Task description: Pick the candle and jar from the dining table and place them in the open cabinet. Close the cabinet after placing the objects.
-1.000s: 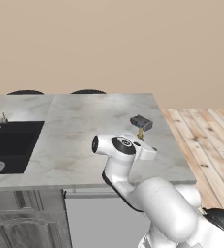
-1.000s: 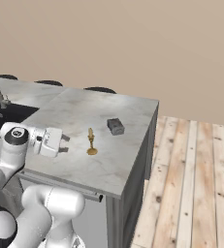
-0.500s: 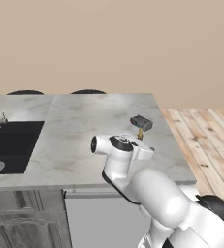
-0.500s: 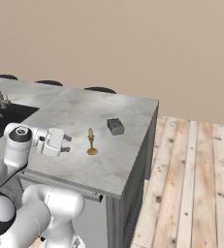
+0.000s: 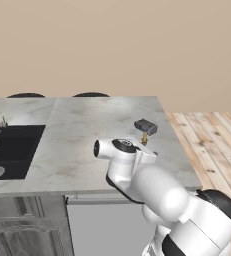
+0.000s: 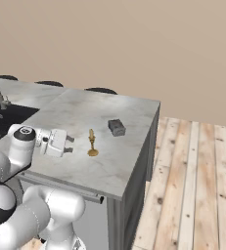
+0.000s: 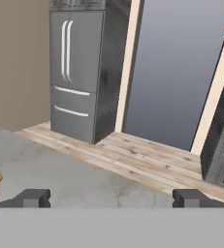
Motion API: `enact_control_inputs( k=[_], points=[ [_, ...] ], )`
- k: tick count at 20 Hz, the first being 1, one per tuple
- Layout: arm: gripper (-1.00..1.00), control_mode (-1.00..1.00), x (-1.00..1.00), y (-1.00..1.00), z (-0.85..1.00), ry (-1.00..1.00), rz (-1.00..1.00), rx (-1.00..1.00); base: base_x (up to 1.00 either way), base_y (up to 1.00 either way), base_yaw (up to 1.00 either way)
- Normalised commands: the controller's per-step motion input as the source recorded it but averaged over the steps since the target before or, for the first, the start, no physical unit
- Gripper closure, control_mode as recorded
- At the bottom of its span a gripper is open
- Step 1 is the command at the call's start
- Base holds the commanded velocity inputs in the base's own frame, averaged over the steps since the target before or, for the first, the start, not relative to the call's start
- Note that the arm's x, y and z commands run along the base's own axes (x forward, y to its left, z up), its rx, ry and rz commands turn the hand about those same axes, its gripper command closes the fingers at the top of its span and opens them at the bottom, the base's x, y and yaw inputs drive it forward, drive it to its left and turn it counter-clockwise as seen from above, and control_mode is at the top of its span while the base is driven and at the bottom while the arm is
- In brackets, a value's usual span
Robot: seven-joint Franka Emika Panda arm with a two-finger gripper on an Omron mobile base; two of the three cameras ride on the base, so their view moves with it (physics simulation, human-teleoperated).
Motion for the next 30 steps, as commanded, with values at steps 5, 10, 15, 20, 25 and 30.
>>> enact_control_inputs(
  k=[5, 10, 15, 20, 25, 30],
  points=[
    [-1.0, -1.0, 0.18, 0.0, -0.13, 0.0, 0.0, 0.0, 0.0, 0.0, 0.0],
    [-1.0, -1.0, 0.14, 0.0, -0.11, 0.0, 0.0, 0.0, 0.0, 0.0, 0.0],
    [-1.0, -1.0, 0.16, 0.0, -0.06, 0.0, 0.0, 0.0, 0.0, 0.0, 0.0],
    [-1.0, -1.0, 0.16, 0.0, -0.08, 0.0, 0.0, 0.0, 0.0, 0.0, 0.0],
    [-1.0, -1.0, 0.16, 0.0, -0.08, 0.0, 0.0, 0.0, 0.0, 0.0, 0.0],
    [-1.0, -1.0, 0.14, 0.0, -0.08, 0.0, 0.0, 0.0, 0.0, 0.0, 0.0]
  ],
)
